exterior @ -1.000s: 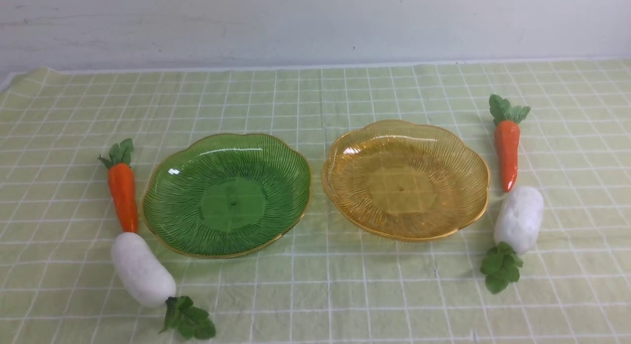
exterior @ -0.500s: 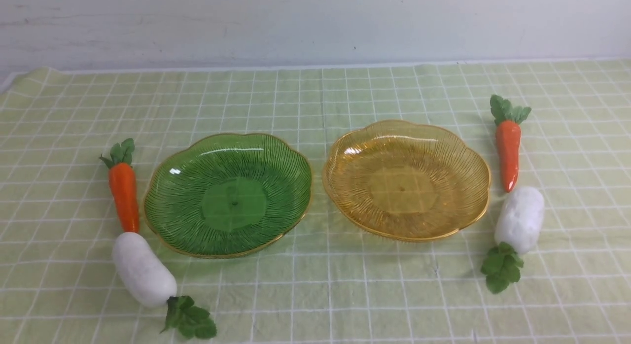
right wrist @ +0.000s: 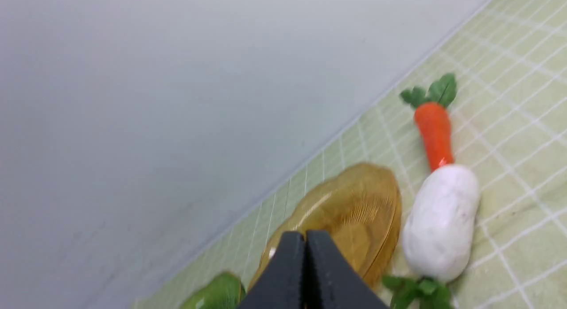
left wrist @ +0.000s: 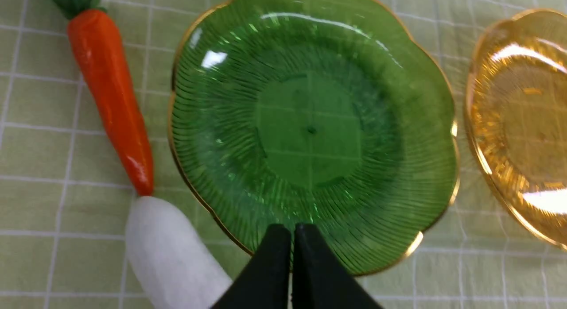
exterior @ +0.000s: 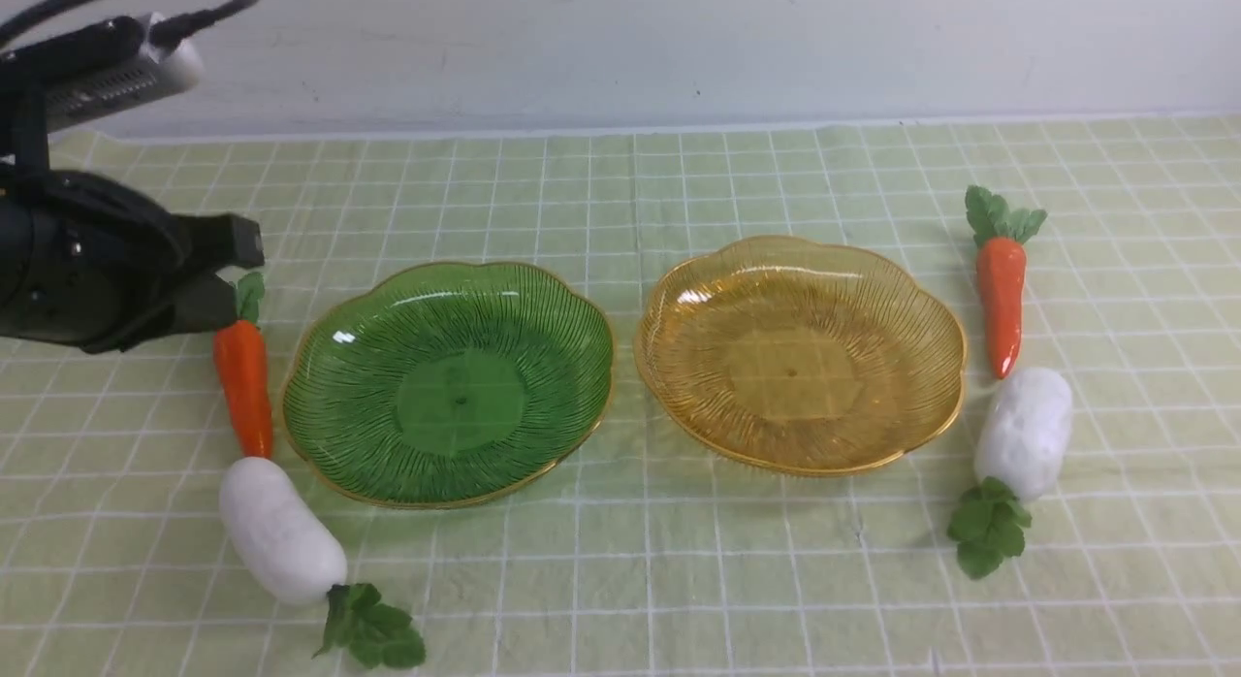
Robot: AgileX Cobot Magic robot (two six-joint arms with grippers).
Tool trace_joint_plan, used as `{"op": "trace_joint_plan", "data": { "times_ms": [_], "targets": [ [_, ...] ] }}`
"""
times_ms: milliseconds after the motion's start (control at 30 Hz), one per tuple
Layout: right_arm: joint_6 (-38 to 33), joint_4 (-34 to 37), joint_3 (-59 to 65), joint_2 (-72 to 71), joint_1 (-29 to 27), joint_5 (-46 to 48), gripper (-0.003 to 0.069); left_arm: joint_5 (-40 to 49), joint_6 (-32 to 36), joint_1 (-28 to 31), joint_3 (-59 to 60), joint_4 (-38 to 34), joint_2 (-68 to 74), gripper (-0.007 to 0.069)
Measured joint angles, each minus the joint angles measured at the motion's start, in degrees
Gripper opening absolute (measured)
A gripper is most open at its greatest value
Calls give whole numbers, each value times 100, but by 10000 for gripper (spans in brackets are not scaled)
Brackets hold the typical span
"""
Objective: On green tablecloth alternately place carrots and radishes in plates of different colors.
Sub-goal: 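Place the carrot on the yellow plate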
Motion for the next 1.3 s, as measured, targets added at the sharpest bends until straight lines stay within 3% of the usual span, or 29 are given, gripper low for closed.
{"op": "trace_joint_plan", "data": {
  "times_ms": [33, 167, 333, 467, 667, 700, 767, 833, 900, 1000, 1100, 1300],
  "targets": [
    [0, 0, 0, 0, 0, 0, -15, 0, 0, 0, 0, 0, 35, -5],
    [-127, -1026, -1418, 1167, 6, 1421, -15, -5, 113, 693, -609, -378, 779, -4],
    [-245, -1937, -2729, 2595, 6, 2659, -15, -380, 715, 1001, -1005, -495, 1627, -3],
    [-510, -2096, -3107, 3128, 6, 2848, -15, -690, 1170, 1013, -1238, -606, 2287, 19],
    [-815, -2012, -3181, 3517, 6, 2863, -15, -873, 1338, 1013, -1673, -705, 3339, 166],
    [-862, -1991, -3181, 3528, 6, 2863, -15, -936, 1345, 1013, -1759, -710, 3633, 247],
    [-880, -1991, -3181, 3528, 6, 2863, -15, -975, 1345, 1013, -1791, -709, 3807, 303],
    [-917, -1991, -3181, 3528, 6, 2863, -15, -1086, 1345, 1013, -1809, -709, 4171, 428],
    [-923, -2091, -3210, 3532, 6, 2871, -15, -1097, 1345, 1013, -1811, -709, 4369, 479],
    [-839, -2331, -3463, 3698, 6, 2998, -15, -1103, 1354, 1013, -1835, -664, 4451, 454],
    [-614, -2697, -4054, 4243, 6, 3247, -15, -1046, 1366, 1013, -1855, -421, 4426, 266],
    [-437, -3071, -4897, 5409, 6, 3574, -15, -864, 1319, 1013, -2215, 47, 3944, 283]
  ]
}}
